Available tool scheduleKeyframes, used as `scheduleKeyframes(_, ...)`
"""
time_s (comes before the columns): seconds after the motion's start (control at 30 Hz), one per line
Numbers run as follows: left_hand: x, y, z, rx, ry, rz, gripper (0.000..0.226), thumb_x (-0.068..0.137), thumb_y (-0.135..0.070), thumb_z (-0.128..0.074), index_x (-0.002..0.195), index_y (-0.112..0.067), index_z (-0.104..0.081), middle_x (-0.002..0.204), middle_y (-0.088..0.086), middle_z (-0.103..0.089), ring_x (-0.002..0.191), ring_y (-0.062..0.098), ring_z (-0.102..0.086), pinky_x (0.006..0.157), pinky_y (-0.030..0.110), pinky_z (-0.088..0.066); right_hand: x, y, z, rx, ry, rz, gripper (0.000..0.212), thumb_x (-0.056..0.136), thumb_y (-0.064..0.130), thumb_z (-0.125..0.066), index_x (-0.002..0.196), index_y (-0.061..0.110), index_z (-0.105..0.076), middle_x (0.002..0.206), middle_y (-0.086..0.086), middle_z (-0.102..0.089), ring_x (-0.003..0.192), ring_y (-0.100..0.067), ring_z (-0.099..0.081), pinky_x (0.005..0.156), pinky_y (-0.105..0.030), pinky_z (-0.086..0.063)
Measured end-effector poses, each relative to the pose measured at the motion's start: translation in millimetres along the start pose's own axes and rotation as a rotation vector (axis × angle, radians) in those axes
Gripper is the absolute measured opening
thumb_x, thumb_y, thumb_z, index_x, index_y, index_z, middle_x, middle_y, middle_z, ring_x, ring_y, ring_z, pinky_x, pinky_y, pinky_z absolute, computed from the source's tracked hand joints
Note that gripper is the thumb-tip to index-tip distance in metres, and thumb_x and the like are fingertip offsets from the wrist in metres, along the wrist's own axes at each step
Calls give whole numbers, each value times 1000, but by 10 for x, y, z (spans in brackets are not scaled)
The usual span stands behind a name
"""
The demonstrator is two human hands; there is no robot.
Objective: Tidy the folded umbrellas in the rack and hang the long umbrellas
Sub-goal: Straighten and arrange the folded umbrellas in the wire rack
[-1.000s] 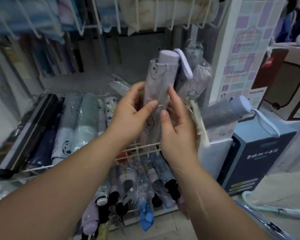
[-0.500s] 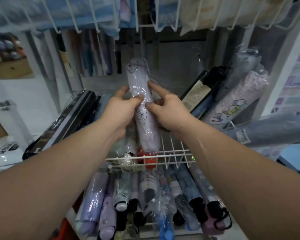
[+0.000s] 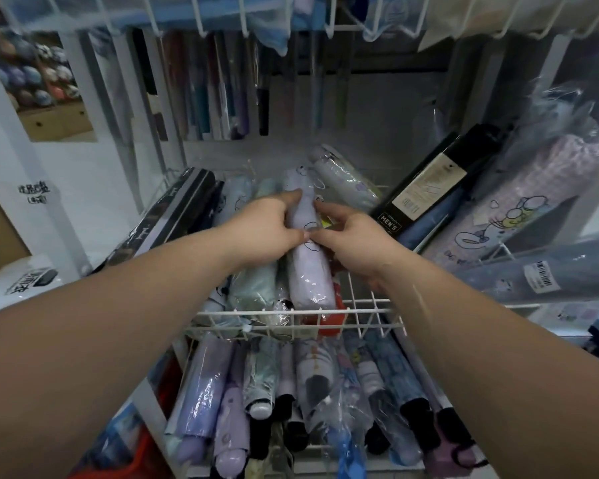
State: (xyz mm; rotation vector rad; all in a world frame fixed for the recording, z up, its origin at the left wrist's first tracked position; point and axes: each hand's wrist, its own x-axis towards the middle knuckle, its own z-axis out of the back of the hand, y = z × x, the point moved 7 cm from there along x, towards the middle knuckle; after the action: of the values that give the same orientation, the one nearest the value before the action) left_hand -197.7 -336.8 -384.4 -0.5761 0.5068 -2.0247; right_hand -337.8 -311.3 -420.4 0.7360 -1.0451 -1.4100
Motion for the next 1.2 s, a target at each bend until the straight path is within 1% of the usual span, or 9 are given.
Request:
scheduleKeyframes(0.17,53,-80,-13,506,68,-30,67,100,-58,-44,160,-36,-22,154,7,-47,148,30,-25,117,46,-23,68,-51,8,-48,-188,-31,55,82,23,-76,136,19,-60,118,-6,-72,107,-22,-69,96,-39,-55)
scheduleKeyframes(0.23,54,54,-12,579,117,9,67,99,-66,-35,159,-42,-18,163,-2,-35,154,27,-12,119,53,-12,57,-18,-4,-141,-220,-13,51,80,31,-78,129,23,-66,113,-4,-74,104,-21,-69,94,-34,-55)
scheduleKeyframes(0.33,45,238,-22,571,165,91,69,96,-73,-31,158,-49,-14,168,-17,-14,157,22,2,121,65,-1,24,7,-10,-236,-244,2,47,78,45,-77,122,29,-70,113,-2,-72,105,-20,-67,95,-33,-53)
scheduleKeyframes(0.47,0,184,-30,466,51,9,63,99,-62,-41,156,-51,-17,169,-12,-17,157,25,-5,122,64,-6,-24,1,-20,-243,-279,35,57,72,60,-64,120,30,-70,125,-5,-67,122,-27,-57,104,-40,-46)
scheduleKeyframes(0.57,-100,102,-103,415,52,-79,62,97,-61,-44,154,-55,-19,169,-13,-15,157,21,-6,123,61,-1,-71,-5,49,-287,-305,26,61,70,62,-62,115,22,-72,112,-8,-73,113,-27,-62,97,-39,-51)
scheduleKeyframes(0.8,-173,124,-135,483,127,-98,89,76,-86,-46,154,-55,-18,170,-13,-5,158,20,-1,122,63,2,-83,-59,48,-254,-227,-55,43,87,42,-69,120,15,-70,112,-11,-73,109,-30,-66,94,-41,-53)
scheduleKeyframes(0.93,-189,129,-124,500,145,-79,90,79,-85,-48,156,-51,-17,171,-12,-3,158,20,1,122,64,2,-89,-29,17,-258,-155,-6,46,90,32,-69,131,14,-64,127,-7,-68,120,-23,-61,105,-36,-47)
scheduleKeyframes(1.1,-213,110,-107,507,126,-67,91,79,-85,-47,157,-51,-15,171,-10,-5,158,21,-1,123,62,-2,-91,-8,-6,-246,-127,21,34,93,26,-65,125,16,-69,119,-6,-72,114,-23,-65,102,-35,-48)
scheduleKeyframes(1.2,-244,27,-96,458,87,-89,95,75,-85,-51,157,-49,-18,169,-8,-17,156,22,-12,123,60,-11,-170,78,61,-287,-159,25,31,94,27,-60,123,20,-69,119,-4,-72,114,-22,-64,100,-32,-48)
